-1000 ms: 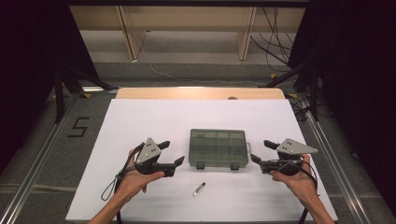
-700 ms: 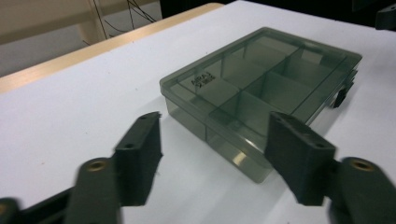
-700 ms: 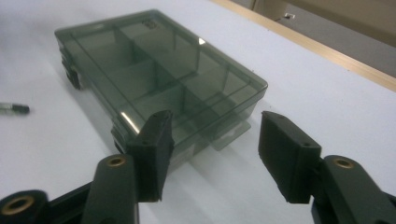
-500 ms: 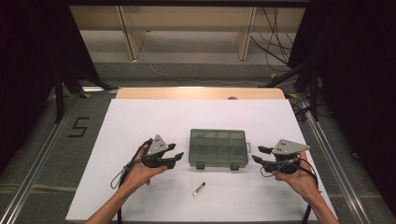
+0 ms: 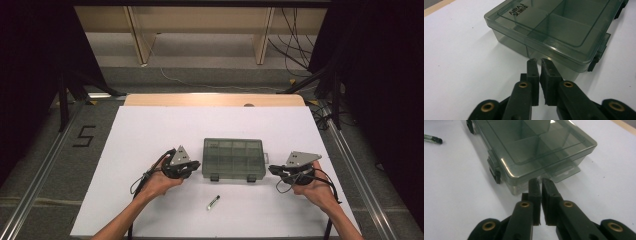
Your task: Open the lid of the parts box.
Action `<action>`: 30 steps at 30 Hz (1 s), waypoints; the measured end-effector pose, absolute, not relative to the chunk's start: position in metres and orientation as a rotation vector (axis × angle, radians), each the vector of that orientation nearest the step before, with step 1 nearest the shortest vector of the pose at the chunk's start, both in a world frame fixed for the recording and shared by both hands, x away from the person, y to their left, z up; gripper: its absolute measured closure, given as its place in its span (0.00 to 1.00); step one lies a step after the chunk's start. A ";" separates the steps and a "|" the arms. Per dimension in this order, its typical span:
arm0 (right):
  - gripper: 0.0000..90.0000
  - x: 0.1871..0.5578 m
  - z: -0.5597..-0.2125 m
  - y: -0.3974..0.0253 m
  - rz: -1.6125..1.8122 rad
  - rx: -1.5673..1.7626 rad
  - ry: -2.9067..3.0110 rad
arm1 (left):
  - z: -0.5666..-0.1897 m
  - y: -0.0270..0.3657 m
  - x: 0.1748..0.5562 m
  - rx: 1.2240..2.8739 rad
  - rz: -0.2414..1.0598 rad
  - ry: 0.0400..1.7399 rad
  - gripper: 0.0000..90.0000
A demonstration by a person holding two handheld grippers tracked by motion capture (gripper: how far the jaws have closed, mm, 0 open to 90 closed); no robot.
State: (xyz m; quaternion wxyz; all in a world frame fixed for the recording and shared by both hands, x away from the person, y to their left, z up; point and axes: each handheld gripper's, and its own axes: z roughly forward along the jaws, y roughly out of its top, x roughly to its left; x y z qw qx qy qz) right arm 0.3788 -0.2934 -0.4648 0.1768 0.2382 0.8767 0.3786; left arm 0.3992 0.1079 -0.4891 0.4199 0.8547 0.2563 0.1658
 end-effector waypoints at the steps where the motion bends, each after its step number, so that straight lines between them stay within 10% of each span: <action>1: 0.97 0.379 -0.465 -0.293 1.072 0.674 2.482 | -0.489 0.108 0.399 2.142 0.416 0.642 0.96; 30: 1.00 0.382 -0.472 -0.287 1.062 0.604 2.570 | -0.493 0.101 0.397 2.179 0.399 0.584 0.99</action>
